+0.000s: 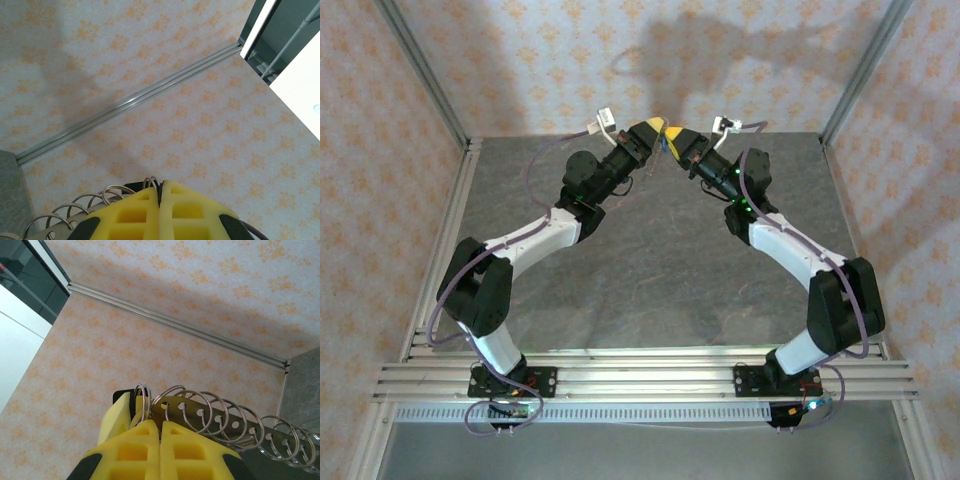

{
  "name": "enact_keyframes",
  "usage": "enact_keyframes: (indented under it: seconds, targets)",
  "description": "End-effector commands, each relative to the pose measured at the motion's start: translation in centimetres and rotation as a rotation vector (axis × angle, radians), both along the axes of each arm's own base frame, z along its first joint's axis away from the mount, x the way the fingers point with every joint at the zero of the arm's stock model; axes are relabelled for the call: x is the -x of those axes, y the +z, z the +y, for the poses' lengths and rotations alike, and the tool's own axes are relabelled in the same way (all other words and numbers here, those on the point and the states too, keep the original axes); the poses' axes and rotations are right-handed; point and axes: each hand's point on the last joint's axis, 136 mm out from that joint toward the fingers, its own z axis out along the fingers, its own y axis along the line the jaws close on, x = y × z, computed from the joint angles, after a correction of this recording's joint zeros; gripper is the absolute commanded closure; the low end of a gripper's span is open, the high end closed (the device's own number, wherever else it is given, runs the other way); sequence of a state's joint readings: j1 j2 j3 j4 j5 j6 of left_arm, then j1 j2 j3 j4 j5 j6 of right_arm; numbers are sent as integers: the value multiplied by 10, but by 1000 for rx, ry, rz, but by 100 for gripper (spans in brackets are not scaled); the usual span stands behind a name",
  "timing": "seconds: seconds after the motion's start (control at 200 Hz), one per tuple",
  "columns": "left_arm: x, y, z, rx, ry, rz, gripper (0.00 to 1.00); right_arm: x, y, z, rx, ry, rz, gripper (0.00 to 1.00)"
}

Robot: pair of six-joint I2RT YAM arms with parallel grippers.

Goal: Put the keys on the keyring

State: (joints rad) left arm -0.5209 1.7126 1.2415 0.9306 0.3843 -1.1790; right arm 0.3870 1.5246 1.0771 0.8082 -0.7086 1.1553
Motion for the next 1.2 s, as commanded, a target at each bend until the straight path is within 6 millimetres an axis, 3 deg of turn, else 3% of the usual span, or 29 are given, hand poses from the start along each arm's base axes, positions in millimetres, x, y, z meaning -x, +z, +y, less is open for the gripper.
enact_keyframes:
  seconds: [0.0,0.08,0.305,0.48,0.771,1.196]
  targets:
    - [55,45,-27,17,-159,-151,100,23,-30,22,81,133,77,100]
    - [54,44,-27,10,-155,-149,100,21,-30,8,77,105,87,97]
    - [51,39,-29,-2,-151,-143,100,30,-37,-37,97,25,109,70]
    - [50,38,-31,-9,-154,-146,100,40,-40,-67,137,-42,114,65]
    - [49,37,-32,-13,-156,-148,100,46,-8,-79,172,-93,50,62]
    - [49,36,-31,-7,-153,-146,100,35,38,-90,134,-208,-46,63]
